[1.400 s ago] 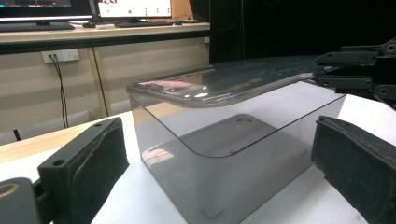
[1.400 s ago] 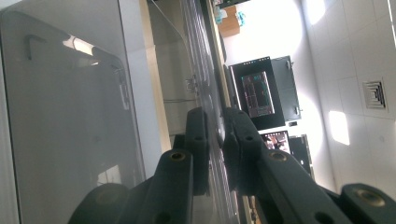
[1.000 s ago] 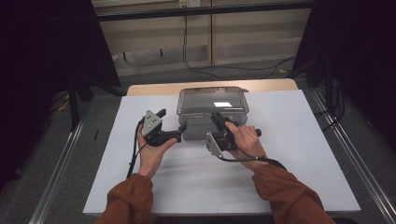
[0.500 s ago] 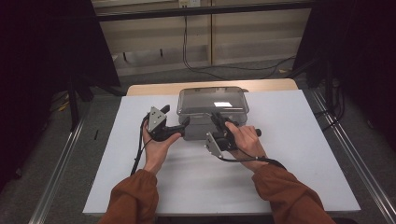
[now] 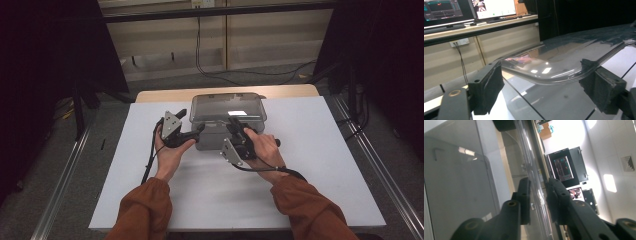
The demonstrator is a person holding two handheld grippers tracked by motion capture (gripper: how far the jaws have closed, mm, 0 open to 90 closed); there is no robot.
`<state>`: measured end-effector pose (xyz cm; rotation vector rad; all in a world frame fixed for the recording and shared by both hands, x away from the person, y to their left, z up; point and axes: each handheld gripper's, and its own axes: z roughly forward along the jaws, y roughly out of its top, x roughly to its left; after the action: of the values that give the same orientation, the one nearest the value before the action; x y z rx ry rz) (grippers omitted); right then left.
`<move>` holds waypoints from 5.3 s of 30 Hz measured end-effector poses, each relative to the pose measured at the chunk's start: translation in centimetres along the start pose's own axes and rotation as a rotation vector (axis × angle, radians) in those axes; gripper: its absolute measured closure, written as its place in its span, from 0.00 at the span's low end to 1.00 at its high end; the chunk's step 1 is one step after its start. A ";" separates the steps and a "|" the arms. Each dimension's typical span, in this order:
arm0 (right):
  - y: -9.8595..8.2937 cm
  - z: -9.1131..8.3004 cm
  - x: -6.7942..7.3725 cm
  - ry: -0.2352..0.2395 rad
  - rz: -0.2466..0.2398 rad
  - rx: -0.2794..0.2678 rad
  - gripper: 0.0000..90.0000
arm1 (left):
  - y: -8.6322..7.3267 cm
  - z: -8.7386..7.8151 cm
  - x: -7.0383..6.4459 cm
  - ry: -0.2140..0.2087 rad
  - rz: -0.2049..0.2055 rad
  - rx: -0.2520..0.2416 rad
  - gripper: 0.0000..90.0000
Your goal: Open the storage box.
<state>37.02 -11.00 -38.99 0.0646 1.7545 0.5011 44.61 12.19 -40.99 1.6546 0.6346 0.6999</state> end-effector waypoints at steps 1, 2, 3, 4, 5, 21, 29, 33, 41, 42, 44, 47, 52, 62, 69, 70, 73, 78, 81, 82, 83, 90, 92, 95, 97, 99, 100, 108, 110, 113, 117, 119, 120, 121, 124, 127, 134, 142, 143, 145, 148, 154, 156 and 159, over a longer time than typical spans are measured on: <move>-0.1 0.0 -0.1 0.002 0.023 0.000 0.76 | 0.0 0.0 0.0 0.003 0.006 0.001 0.22; -0.2 0.0 -0.2 0.006 0.040 -0.003 0.75 | 0.0 0.0 0.0 0.001 0.015 0.003 0.23; -0.4 0.0 -0.3 0.011 0.065 -0.007 0.73 | 0.0 0.0 0.0 -0.002 0.021 0.005 0.25; -0.6 0.0 -0.3 0.014 0.085 -0.007 0.71 | 0.0 0.0 0.0 -0.003 0.025 0.005 0.26; -0.8 0.0 -0.4 0.017 0.102 -0.005 0.70 | 0.0 0.0 0.0 -0.012 0.024 0.002 0.28; -4.5 -0.3 -2.2 0.101 0.466 -0.047 0.47 | -0.1 0.1 -0.1 -0.015 0.044 0.016 0.37; -6.4 -0.2 -2.9 0.142 0.644 -0.051 0.39 | 0.1 0.1 -0.1 -0.010 0.050 0.006 0.38; -7.2 -0.1 -3.4 0.175 0.739 -0.073 0.35 | 0.4 0.1 0.0 -0.017 0.073 0.018 0.38; -8.6 0.0 -4.2 0.189 0.850 -0.100 0.27 | 0.9 0.2 0.1 -0.018 0.060 0.009 0.37; -8.8 0.0 -4.2 0.193 0.865 -0.106 0.27 | 0.9 0.3 0.1 -0.017 0.053 0.003 0.37; -9.1 0.1 -4.3 0.198 0.892 -0.107 0.26 | 1.1 0.3 0.2 -0.018 0.050 -0.002 0.38; -9.5 0.2 -4.5 0.205 0.930 -0.111 0.24 | 1.3 0.3 0.3 -0.020 0.051 -0.002 0.38; -9.7 0.4 -4.7 0.197 0.959 -0.120 0.19 | 1.6 0.4 0.4 -0.017 0.031 -0.014 0.38; -10.1 1.0 -4.8 0.200 0.985 -0.144 0.27 | 2.2 0.6 0.7 -0.022 0.008 -0.017 0.38; -10.4 1.1 -5.1 0.169 1.001 -0.144 0.24 | 2.5 0.9 1.1 -0.029 -0.035 -0.021 0.38; -10.5 1.1 -5.2 0.161 1.005 -0.147 0.24 | 2.5 0.9 1.1 -0.030 -0.038 -0.024 0.38; -10.7 1.4 -5.3 0.159 1.012 -0.151 0.26 | 2.6 1.1 1.3 -0.026 -0.023 -0.023 0.39; -11.0 1.9 -5.3 0.175 1.021 -0.165 0.32 | 2.9 1.4 1.5 -0.034 -0.013 -0.023 0.42; -11.1 2.1 -5.8 0.178 1.033 -0.165 0.35 | 3.2 1.6 1.6 -0.044 -0.015 -0.020 0.43; -11.1 2.2 -6.0 0.184 1.035 -0.167 0.35 | 3.2 1.7 1.7 -0.043 -0.022 -0.026 0.44; -11.1 2.4 -6.1 0.182 1.035 -0.171 0.36 | 3.3 1.8 1.8 -0.048 -0.035 -0.027 0.44; -11.2 2.9 -6.1 0.191 1.040 -0.179 0.42 | 3.6 2.2 2.3 -0.057 -0.032 -0.013 0.46; -11.1 3.1 -6.4 0.196 1.033 -0.180 0.42 | 3.8 2.3 2.5 -0.059 -0.040 -0.015 0.47; -10.8 3.3 -6.8 0.199 1.031 -0.187 0.43 | 4.1 2.4 2.9 -0.064 -0.042 -0.020 0.49; -10.8 3.5 -7.0 0.196 1.027 -0.187 0.45 | 4.1 2.5 3.0 -0.067 -0.042 -0.015 0.49; -10.9 3.7 -7.2 0.200 1.027 -0.189 0.48 | 4.2 2.7 3.1 -0.068 -0.032 -0.010 0.51; -10.9 3.8 -7.3 0.204 1.030 -0.185 0.50 | 4.2 2.7 3.2 -0.063 -0.026 -0.010 0.52; -10.5 4.1 -7.1 0.197 1.022 -0.196 0.49 | 4.3 3.0 2.9 -0.029 0.003 -0.009 0.54; -10.4 4.2 -7.2 0.199 1.017 -0.189 0.49 | 4.3 2.9 3.0 -0.027 0.026 -0.001 0.55; -10.5 4.2 -7.5 0.194 1.013 -0.185 0.49 | 4.3 3.0 2.9 -0.022 0.025 -0.008 0.56; -11.1 4.5 -7.6 0.179 1.048 -0.183 0.50 | 4.4 3.2 3.1 -0.029 0.007 -0.017 0.56; -11.5 4.7 -7.6 0.176 1.067 -0.183 0.52 | 4.5 3.3 3.4 -0.034 0.016 -0.013 0.57; -11.6 4.8 -7.6 0.174 1.065 -0.179 0.52 | 4.5 3.4 3.4 -0.035 0.007 -0.019 0.58; -11.7 4.9 -7.7 0.173 1.062 -0.178 0.52 | 4.5 3.4 3.5 -0.038 -0.007 -0.021 0.58; -11.9 5.2 -7.8 0.173 1.076 -0.184 0.54 | 4.3 3.5 3.8 -0.035 -0.039 -0.022 0.58; -12.0 5.3 -7.9 0.173 1.080 -0.180 0.56 | 4.3 3.6 4.0 -0.024 -0.027 -0.022 0.61; -12.3 5.7 -8.1 0.163 1.081 -0.166 0.58 | 4.6 3.9 4.1 -0.010 -0.016 -0.026 0.63; -12.8 6.5 -8.0 0.153 1.086 -0.153 0.58 | 4.6 4.5 4.5 -0.012 -0.002 -0.026 0.65; -12.9 6.5 -8.0 0.154 1.081 -0.148 0.59 | 4.6 4.6 4.6 -0.014 -0.004 -0.025 0.65; -13.0 6.7 -7.9 0.150 1.074 -0.143 0.61 | 4.7 4.7 4.7 -0.012 -0.006 -0.027 0.66; -13.1 6.9 -8.2 0.149 1.085 -0.147 0.62 | 4.7 4.9 4.9 -0.006 0.002 -0.028 0.66; -12.9 7.4 -8.7 0.145 1.061 -0.153 0.65 | 4.6 5.3 5.4 -0.005 -0.008 -0.023 0.69; -13.0 7.5 -8.7 0.147 1.064 -0.150 0.65 | 4.4 5.6 5.6 0.000 -0.007 -0.011 0.69; -13.2 7.7 -8.6 0.150 1.060 -0.148 0.67 | 4.1 5.8 5.8 -0.002 -0.018 -0.007 0.69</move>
<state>49.35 -23.29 -37.09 0.8992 1.7152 1.4173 52.97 11.83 -37.17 1.6412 0.6447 0.6869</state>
